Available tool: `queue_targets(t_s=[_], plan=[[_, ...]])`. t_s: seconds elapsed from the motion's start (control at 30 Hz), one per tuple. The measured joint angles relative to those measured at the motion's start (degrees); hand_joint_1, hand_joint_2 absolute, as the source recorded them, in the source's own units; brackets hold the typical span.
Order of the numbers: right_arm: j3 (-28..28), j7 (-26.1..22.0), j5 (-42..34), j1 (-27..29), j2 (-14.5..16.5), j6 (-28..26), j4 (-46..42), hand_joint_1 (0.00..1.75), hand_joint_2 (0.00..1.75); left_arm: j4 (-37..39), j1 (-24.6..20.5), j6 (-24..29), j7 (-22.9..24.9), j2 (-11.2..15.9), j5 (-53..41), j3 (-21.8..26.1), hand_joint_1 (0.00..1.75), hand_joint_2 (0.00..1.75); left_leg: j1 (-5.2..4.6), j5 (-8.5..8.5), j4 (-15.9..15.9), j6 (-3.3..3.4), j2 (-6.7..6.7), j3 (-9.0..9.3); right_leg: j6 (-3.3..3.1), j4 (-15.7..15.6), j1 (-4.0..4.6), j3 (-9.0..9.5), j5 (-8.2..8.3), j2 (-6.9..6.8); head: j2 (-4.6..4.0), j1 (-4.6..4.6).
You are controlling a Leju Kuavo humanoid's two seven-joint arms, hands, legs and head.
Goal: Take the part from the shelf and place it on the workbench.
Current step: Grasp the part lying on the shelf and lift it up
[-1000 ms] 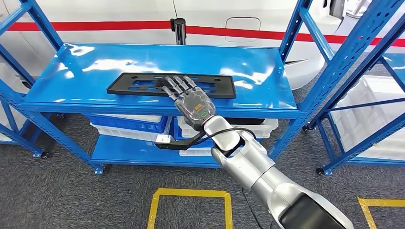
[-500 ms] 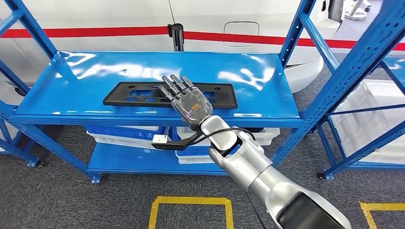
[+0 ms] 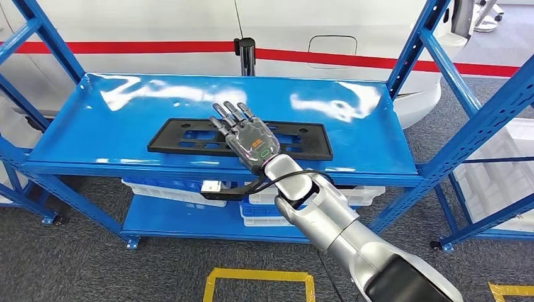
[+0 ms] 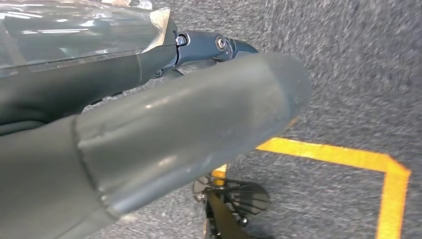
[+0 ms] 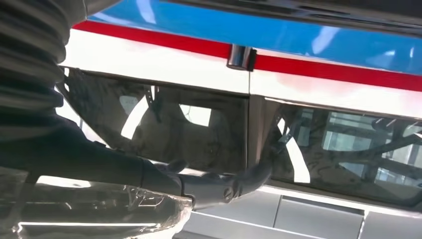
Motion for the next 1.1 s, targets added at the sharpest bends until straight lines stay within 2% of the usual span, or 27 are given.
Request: queue_targets(t_s=[0.07, 0.13, 0.17, 0.23, 0.27, 0.3, 0.33, 0.4, 0.43, 0.47, 0.57, 0.63, 0.67, 0.73, 0.77, 0.8, 0.83, 0.9, 0.93, 0.97, 1.0, 1.1], plan=[[0.15, 0.04, 0.02, -0.01, 0.35, 0.02, 0.03, 0.0, 1.75, 0.0, 0.01, 0.05, 0.03, 0.01, 0.0, 0.01, 0.0, 0.0, 0.05, -0.03, 0.78, -0.55, 0.05, 0.14, -0.99, -0.9, -0.51, 1.45, 0.58, 0.07, 0.01, 0.11], [0.28, 0.04, 0.03, -0.16, 0.75, 0.03, 0.04, 0.0, 1.75, 0.01, -0.04, 0.15, 0.03, -0.02, -0.01, 0.0, 0.0, 0.0, 0.18, -1.61, 3.82, -0.93, 0.24, -1.15, -1.56, -1.72, -1.38, 3.04, 0.66, 0.0, 0.0, 0.03], [0.32, 0.04, 0.03, -0.23, 0.95, 0.04, 0.05, 0.0, 1.75, 0.02, -0.08, 0.2, 0.03, -0.06, -0.02, -0.01, 0.0, 0.0, 0.35, -3.03, 6.9, -1.27, 0.34, -2.92, -1.78, -1.89, -1.41, 3.47, 0.57, -0.07, -0.01, -0.02], [0.42, 0.03, 0.04, -0.19, 1.18, 0.05, 0.08, 0.0, 1.75, 0.03, -0.1, 0.23, 0.04, -0.09, -0.02, -0.01, 0.0, 0.0, 0.71, -5.67, 14.0, -2.17, 0.5, -7.64, -2.17, -1.93, -1.43, 3.77, 0.21, -0.04, -0.01, -0.08], [0.48, 0.03, 0.04, -0.06, 1.23, 0.06, 0.1, 0.0, 1.75, 0.03, -0.08, 0.26, 0.04, -0.08, -0.02, -0.01, 0.0, 0.0, 0.93, -6.08, 16.11, -2.52, 0.61, -9.64, -2.19, -1.92, -1.44, 3.92, -0.02, 0.01, -0.01, -0.07], [0.54, 0.02, 0.05, 0.08, 1.24, 0.06, 0.14, 0.0, 1.75, 0.03, -0.06, 0.27, 0.04, -0.07, -0.02, 0.0, 0.0, 0.0, 1.14, -5.26, 16.01, -2.69, 0.74, -10.58, -2.09, -1.9, -1.47, 4.15, -0.29, 0.08, -0.01, -0.07], [0.57, 0.02, 0.05, 0.17, 1.25, 0.06, 0.16, 0.0, 1.75, 0.03, -0.06, 0.28, 0.04, -0.06, -0.02, 0.01, 0.0, 0.0, 1.35, -3.11, 13.64, -2.76, 0.86, -10.28, -1.88, -1.89, -1.52, 4.52, -0.61, 0.16, -0.01, -0.08], [0.61, 0.02, 0.05, 0.23, 1.27, 0.06, 0.19, 0.0, 1.75, 0.03, -0.05, 0.31, 0.04, -0.01, -0.02, 0.01, 0.0, 0.0, 1.61, 2.4, 5.39, -2.69, 1.01, -7.57, -1.32, -1.81, -1.51, 5.42, -1.37, 0.25, 0.0, -0.12], [0.63, 0.02, 0.05, 0.21, 1.27, 0.06, 0.21, 0.0, 1.75, 0.04, -0.08, 0.32, 0.04, 0.01, -0.02, 0.0, 0.0, 0.0, 1.6, 3.76, 2.03, -2.53, 1.06, -6.29, -0.98, -1.73, -1.37, 5.64, -1.73, 0.29, 0.01, -0.16], [0.65, 0.02, 0.05, 0.21, 1.27, 0.07, 0.25, 0.0, 1.75, 0.04, -0.1, 0.32, 0.05, 0.02, -0.02, -0.01, 0.0, 0.0, 1.53, 4.33, 0.04, -2.2, 1.08, -5.45, -0.61, -1.67, -1.18, 5.69, -2.06, 0.32, 0.01, -0.15], [0.74, 0.01, 0.08, 0.2, 1.29, 0.08, 0.31, 0.0, 1.75, 0.05, -0.06, 0.33, 0.08, 0.01, 0.0, 0.01, 0.0, 0.0, 1.37, 4.15, -0.88, -0.98, 1.08, -4.61, 0.45, -1.52, -0.84, 5.57, -2.8, 0.28, -0.01, -0.1], [0.74, 0.02, 0.07, 0.04, 1.29, 0.08, 0.31, 0.0, 1.75, 0.05, -0.06, 0.33, 0.07, -0.03, 0.0, 0.01, 0.0, 0.0, 1.51, 4.2, -1.39, -0.19, 1.15, -3.83, 0.62, 1.36, -0.86, 4.29, -4.22, 0.1, -0.01, -0.06], [0.74, 0.02, 0.07, 0.01, 1.26, 0.08, 0.32, 0.0, 1.75, 0.05, -0.1, 0.33, 0.06, -0.05, 0.0, 0.01, 0.0, 0.0, 1.57, 4.08, -1.57, 0.15, 1.2, -3.46, 0.54, 4.64, -0.94, 2.54, -5.48, 0.02, 0.0, -0.04], [0.77, 0.02, 0.07, 0.13, 1.14, 0.08, 0.41, 0.0, 1.75, 0.05, -0.14, 0.33, 0.06, -0.03, 0.0, 0.01, 0.0, 0.0, 1.46, 3.62, -1.59, 0.54, 1.12, -3.09, 0.44, 12.88, -1.08, -2.36, -7.94, 0.0, 0.01, 0.0], [0.77, 0.02, 0.07, 0.3, 1.03, 0.08, 0.47, 0.0, 1.75, 0.05, -0.14, 0.33, 0.07, -0.03, 0.0, 0.01, 0.0, 0.0, 1.41, 3.35, -1.58, 0.57, 1.04, -2.89, 0.67, 15.56, -1.15, -4.37, -8.29, 0.0, 0.01, 0.0], [0.78, 0.02, 0.07, 0.45, 0.93, 0.08, 0.52, 0.0, 1.75, 0.05, -0.13, 0.33, 0.07, -0.03, 0.0, 0.01, 0.0, 0.0, 1.38, 3.07, -1.55, 0.52, 0.94, -2.64, 1.07, 16.21, -1.22, -5.38, -7.76, -0.01, 0.0, 0.01], [0.78, 0.02, 0.07, 0.55, 0.86, 0.08, 0.55, 0.0, 1.75, 0.05, -0.11, 0.33, 0.07, -0.04, -0.01, 0.01, 0.0, 0.0, 1.38, 2.77, -1.52, 0.42, 0.83, -2.32, 1.58, 14.82, -1.31, -5.3, -6.44, -0.02, -0.01, 0.02], [0.78, 0.02, 0.08, 0.56, 0.79, 0.09, 0.56, 0.0, 1.75, 0.05, -0.11, 0.33, 0.07, -0.07, 0.0, 0.01, 0.0, 0.0, 1.35, 1.97, -1.42, -0.03, 0.66, -1.42, 2.47, 6.58, -1.57, -2.23, -2.07, -0.25, -0.01, 0.05], [0.79, 0.02, 0.08, 0.53, 0.79, 0.09, 0.57, 0.0, 1.75, 0.05, -0.12, 0.33, 0.07, -0.08, 0.0, 0.01, 0.0, 0.0, 1.24, 1.5, -1.35, -0.37, 0.57, -1.06, 2.49, 2.94, -1.62, -0.6, -0.4, -0.36, -0.01, 0.04], [0.8, 0.02, 0.09, 0.5, 0.79, 0.09, 0.58, 0.0, 1.75, 0.05, -0.13, 0.33, 0.07, -0.08, 0.0, 0.01, 0.0, 0.0, 1.14, 1.09, -1.3, -0.71, 0.53, -0.76, 2.27, 0.28, -1.63, 0.61, 0.73, -0.45, -0.01, 0.02], [0.8, 0.02, 0.09, 0.49, 0.78, 0.08, 0.6, 0.0, 1.75, 0.05, -0.13, 0.33, 0.07, -0.08, 0.0, 0.01, 0.0, 0.0, 1.08, 0.82, -1.32, -1.03, 0.52, -0.6, 1.8, -0.44, -1.56, 1.01, 0.9, -0.47, -0.01, 0.01], [0.8, 0.02, 0.11, 0.39, 0.9, 0.08, 0.58, 0.0, 1.75, 0.05, -0.15, 0.33, 0.07, -0.07, 0.0, 0.01, 0.0, 0.0, 1.41, -0.02, -1.02, -1.99, 0.74, -0.58, 0.38, -0.63, -1.77, 1.49, 0.6, -0.16, -0.01, -0.01]])
